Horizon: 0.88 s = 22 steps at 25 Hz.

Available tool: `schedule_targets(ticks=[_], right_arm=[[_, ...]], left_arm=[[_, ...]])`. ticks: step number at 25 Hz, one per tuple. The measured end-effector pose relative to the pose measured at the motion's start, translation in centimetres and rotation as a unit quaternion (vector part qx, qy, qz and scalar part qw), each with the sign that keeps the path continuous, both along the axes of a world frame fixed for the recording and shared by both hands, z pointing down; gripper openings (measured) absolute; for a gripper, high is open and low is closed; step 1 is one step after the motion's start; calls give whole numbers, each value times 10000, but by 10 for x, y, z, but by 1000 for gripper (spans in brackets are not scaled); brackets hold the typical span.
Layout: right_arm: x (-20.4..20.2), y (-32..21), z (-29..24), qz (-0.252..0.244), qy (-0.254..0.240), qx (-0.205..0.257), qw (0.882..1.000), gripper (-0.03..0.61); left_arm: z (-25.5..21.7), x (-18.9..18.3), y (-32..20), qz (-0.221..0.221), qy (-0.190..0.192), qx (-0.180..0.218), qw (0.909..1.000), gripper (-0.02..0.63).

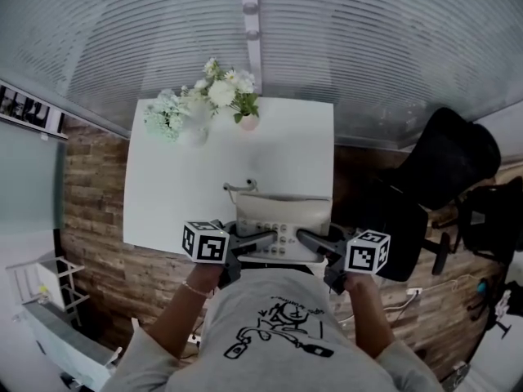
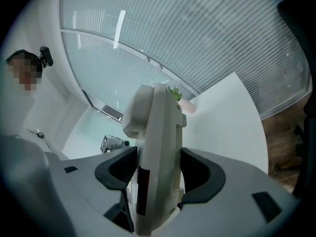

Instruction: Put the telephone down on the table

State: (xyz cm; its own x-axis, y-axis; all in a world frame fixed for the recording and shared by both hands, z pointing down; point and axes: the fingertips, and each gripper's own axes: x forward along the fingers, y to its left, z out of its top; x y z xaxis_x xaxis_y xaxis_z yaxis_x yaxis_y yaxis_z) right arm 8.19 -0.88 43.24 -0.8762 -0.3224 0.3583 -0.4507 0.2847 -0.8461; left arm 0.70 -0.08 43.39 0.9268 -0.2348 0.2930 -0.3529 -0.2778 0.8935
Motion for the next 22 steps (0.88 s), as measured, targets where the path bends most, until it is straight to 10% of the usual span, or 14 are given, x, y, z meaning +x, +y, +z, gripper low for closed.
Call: schedule_targets(ticks=[22], right_arm=[[-6, 2, 68, 82, 134, -458, 9988, 287]], left_arm=[[72, -6, 1, 174, -145, -474, 9986, 277]])
